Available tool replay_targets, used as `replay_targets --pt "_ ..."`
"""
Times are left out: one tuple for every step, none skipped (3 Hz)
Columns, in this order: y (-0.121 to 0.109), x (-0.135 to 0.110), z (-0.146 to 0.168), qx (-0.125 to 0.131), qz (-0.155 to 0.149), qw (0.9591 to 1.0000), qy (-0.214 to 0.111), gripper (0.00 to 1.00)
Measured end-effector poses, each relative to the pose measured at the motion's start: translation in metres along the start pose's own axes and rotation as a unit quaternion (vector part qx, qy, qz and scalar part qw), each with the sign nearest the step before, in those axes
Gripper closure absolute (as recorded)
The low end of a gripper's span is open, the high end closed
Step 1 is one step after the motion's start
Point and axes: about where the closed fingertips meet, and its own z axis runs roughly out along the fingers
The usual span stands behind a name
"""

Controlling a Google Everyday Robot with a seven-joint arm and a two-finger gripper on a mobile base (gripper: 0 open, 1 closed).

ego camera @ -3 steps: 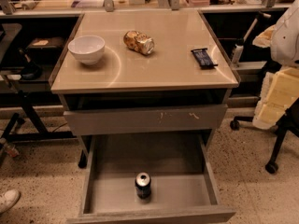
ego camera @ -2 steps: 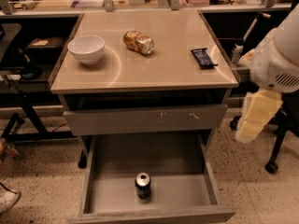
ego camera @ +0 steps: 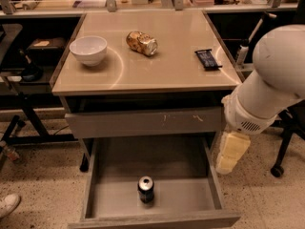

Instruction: Pick pepsi can from middle drawer and place on counter

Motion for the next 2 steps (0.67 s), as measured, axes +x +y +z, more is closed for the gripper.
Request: replay_targets --pt "0.0008 0.0007 -0.0026 0.002 -0.001 1.0 0.001 0.0" --pt "0.001 0.0006 -0.0023 0.002 -0.001 1.0 0.001 0.0"
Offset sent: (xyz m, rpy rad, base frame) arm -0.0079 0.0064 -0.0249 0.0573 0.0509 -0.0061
